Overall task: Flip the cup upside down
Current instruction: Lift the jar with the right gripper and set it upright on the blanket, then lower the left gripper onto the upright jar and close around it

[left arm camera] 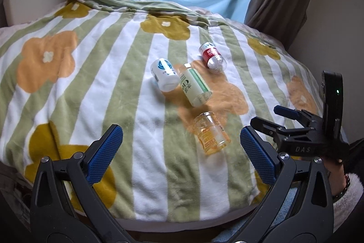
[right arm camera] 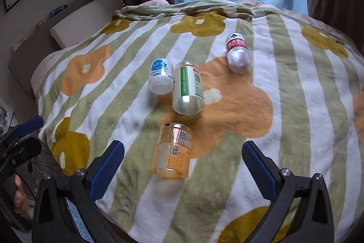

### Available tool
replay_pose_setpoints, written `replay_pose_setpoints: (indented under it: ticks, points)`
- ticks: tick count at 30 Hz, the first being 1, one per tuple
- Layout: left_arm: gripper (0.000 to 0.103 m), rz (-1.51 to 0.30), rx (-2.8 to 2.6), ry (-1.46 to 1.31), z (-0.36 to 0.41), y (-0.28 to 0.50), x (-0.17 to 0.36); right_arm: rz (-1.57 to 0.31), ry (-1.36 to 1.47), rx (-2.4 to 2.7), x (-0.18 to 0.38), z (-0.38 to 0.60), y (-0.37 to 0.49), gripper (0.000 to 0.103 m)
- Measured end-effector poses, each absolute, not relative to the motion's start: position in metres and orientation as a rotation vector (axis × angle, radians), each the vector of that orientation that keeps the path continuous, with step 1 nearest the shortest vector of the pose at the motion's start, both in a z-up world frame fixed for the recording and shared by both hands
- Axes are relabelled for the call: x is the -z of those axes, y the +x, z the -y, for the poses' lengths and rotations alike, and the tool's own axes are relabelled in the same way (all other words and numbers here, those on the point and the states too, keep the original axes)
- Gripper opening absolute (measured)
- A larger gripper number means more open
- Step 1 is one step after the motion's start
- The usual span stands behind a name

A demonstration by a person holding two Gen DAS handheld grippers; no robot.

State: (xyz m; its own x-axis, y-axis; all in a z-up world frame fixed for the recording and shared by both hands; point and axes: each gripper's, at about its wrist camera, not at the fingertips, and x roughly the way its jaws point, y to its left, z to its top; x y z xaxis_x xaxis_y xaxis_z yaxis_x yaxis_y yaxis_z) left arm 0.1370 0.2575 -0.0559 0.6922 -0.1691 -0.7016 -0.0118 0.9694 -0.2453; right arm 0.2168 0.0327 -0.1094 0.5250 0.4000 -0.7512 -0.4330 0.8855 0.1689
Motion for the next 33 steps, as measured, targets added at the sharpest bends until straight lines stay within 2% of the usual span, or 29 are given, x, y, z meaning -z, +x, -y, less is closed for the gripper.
replay_pose_setpoints:
  ticks: [4, 9, 17, 29, 33]
  points:
    - [0.102, -0.860, 0.116, -0.286, -0.238, 0.169, 0.049, -0.743, -0.077, -0.473, 0.092, -0.009, 0.192, 0.103]
    - [0.102, -1.031, 0.095, -0.204, -0.198, 0.221, 0.073, -0.592, -0.153, -0.384, 0.097, 0.017, 0.165, 0.103]
    - [0.102, -1.263, 0.037, -0.166, -0.165, 0.273, 0.151, -0.604, -0.113, -0.331, 0.142, 0.052, 0.168, 0.103]
    - [0.090, -1.405, -0.024, -0.254, -0.170, 0.305, 0.210, -0.540, -0.120, -0.327, 0.195, 0.061, 0.143, 0.103]
    - [0.079, -1.433, -0.029, -0.268, -0.170, 0.311, 0.220, -0.515, -0.094, -0.323, 0.192, 0.066, 0.142, 0.103]
